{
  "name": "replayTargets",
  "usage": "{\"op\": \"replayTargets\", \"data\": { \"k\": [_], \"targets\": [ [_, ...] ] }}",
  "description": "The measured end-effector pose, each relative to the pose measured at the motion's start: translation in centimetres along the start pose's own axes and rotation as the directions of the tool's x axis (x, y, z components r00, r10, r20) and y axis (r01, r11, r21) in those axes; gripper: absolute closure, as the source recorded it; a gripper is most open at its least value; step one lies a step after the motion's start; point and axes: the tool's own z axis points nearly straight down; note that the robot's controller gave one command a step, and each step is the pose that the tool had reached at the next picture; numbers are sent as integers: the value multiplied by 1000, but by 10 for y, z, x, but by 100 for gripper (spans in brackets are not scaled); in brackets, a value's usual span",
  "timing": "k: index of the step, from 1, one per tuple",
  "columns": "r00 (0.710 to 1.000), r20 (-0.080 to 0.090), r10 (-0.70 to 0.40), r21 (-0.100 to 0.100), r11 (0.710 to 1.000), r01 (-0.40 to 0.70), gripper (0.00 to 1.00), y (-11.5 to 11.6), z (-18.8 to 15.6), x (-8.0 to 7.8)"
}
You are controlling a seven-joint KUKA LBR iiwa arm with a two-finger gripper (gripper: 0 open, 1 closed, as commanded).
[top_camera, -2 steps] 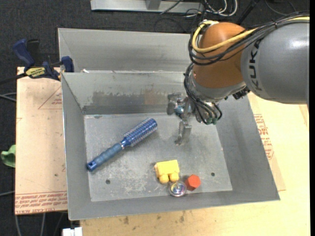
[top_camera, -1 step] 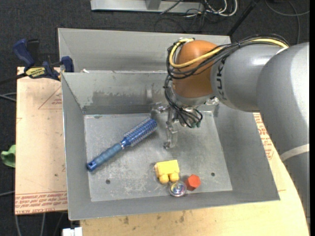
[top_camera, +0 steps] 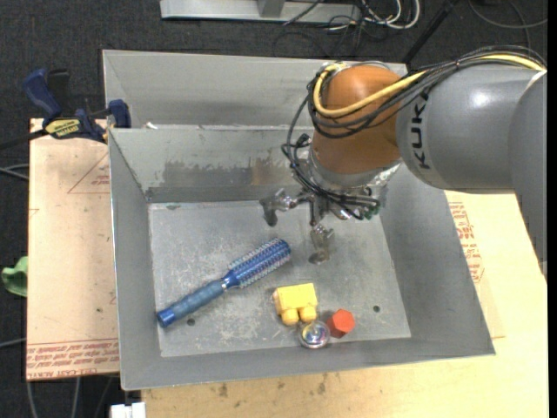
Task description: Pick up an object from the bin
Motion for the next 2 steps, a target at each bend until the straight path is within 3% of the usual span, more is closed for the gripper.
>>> {"op": "replayTargets", "data": {
  "k": [1,2],
  "targets": [
    [997,-4,-83,-4,997,83,0,3,47,1],
    [994,-1,110,-1,994,-110,0,12,45,15]
  ]
}}
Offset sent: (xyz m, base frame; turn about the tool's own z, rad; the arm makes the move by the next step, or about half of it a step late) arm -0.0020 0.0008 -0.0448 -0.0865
